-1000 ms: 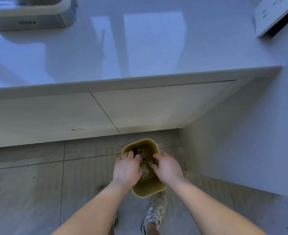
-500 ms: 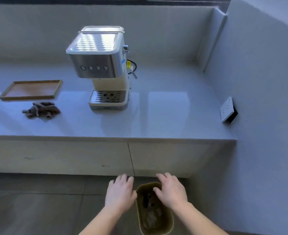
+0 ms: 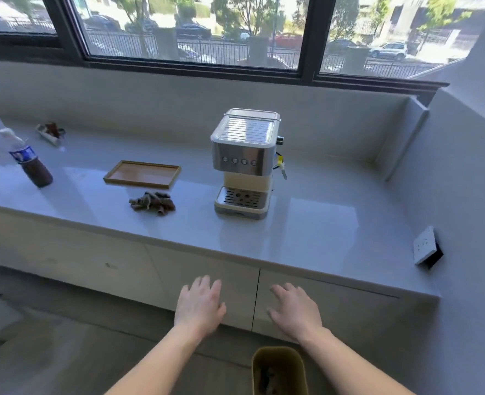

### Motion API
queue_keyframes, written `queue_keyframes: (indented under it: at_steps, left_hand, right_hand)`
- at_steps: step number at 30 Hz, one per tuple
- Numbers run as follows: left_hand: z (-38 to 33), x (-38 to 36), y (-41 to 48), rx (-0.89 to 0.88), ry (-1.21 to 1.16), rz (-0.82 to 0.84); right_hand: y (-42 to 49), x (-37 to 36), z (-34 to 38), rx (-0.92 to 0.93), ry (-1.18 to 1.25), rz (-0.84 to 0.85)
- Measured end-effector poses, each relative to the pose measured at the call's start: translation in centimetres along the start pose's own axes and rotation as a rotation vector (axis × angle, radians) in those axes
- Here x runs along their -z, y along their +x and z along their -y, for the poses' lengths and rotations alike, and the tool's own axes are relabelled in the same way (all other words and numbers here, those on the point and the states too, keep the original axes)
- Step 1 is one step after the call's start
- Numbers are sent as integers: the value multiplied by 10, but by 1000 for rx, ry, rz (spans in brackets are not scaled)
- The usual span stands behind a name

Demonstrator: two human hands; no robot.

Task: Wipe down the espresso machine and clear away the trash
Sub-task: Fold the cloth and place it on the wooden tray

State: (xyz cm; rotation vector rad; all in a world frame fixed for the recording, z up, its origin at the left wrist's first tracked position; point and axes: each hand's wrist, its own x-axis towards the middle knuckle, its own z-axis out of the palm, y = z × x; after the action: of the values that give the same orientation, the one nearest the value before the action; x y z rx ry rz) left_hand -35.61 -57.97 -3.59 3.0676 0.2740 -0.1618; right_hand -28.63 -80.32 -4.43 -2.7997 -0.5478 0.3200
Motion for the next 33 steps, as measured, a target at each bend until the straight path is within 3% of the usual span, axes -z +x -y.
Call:
queue_keyframes:
  at_steps: [20, 33]
  left_hand:
    - [214, 64, 31, 45, -79, -177]
    - [283, 89, 115, 118, -94, -182]
  right_hand:
    - [95, 15, 216, 22, 0, -36]
    - [223, 14, 282, 154, 58, -7]
